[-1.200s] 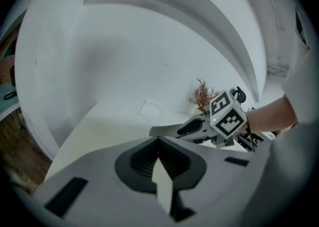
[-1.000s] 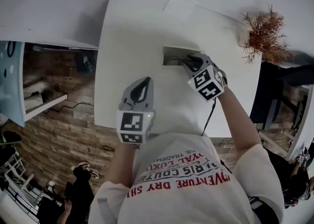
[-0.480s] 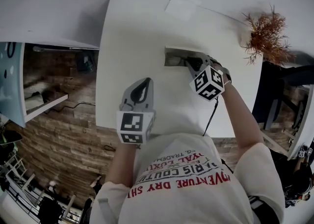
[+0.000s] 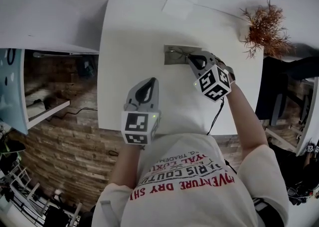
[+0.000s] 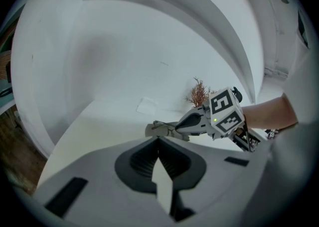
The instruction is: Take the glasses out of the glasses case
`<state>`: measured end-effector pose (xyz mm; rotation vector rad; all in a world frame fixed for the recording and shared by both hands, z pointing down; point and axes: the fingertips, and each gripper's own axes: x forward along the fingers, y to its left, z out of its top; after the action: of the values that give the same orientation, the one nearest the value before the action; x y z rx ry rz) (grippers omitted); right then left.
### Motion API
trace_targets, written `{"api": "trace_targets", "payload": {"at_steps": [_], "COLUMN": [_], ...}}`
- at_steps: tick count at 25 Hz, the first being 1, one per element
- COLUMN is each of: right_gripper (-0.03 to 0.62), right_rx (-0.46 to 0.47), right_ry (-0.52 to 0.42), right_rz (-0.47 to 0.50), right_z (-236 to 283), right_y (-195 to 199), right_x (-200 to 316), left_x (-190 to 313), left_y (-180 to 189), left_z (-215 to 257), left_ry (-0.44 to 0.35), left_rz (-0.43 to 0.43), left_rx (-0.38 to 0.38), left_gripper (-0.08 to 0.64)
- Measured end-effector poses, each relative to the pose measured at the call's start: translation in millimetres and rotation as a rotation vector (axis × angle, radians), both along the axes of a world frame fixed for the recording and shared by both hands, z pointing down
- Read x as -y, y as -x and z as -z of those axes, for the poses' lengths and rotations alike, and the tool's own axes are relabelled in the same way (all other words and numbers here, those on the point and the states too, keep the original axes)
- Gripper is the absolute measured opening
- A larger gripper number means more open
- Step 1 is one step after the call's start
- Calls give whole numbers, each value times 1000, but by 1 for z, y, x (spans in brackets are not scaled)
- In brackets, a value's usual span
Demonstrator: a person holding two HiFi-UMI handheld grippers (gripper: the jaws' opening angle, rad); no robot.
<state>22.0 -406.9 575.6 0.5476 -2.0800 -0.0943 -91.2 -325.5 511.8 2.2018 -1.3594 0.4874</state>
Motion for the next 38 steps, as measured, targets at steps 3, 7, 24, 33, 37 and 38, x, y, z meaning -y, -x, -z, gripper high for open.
{"api": "trace_targets", "payload": {"at_steps": [3,7,24,33,37,38], "right_gripper": [28,26,26,26,26,27], "right_rx": [49,109,510,795,879,896], "right_ry": [-20,-69,-264,-341,-332,-325], "right_rz": [-29,-73,-459,-673,-744,-760], "right_z": [17,43,157,198,202,202], "right_y": [1,1,-17,-31,-34,-36], "right_x": [-4,-11,-95,-118,-126,-128], "left_x": [-5,-13,-44,-50,-42,-40], "left_y": [-5,-8,-21,-25,-17,-15], "left_z": [6,14,81,140,147,149], "left_ry": [-14,-38,-224,-397,-417,-420], "left_rz": [-25,-50,-183,-188,-152,-142], "left_rx": [-1,-1,-12,-56,-58,-58], "left_gripper": [8,8,8,8,8,8]}}
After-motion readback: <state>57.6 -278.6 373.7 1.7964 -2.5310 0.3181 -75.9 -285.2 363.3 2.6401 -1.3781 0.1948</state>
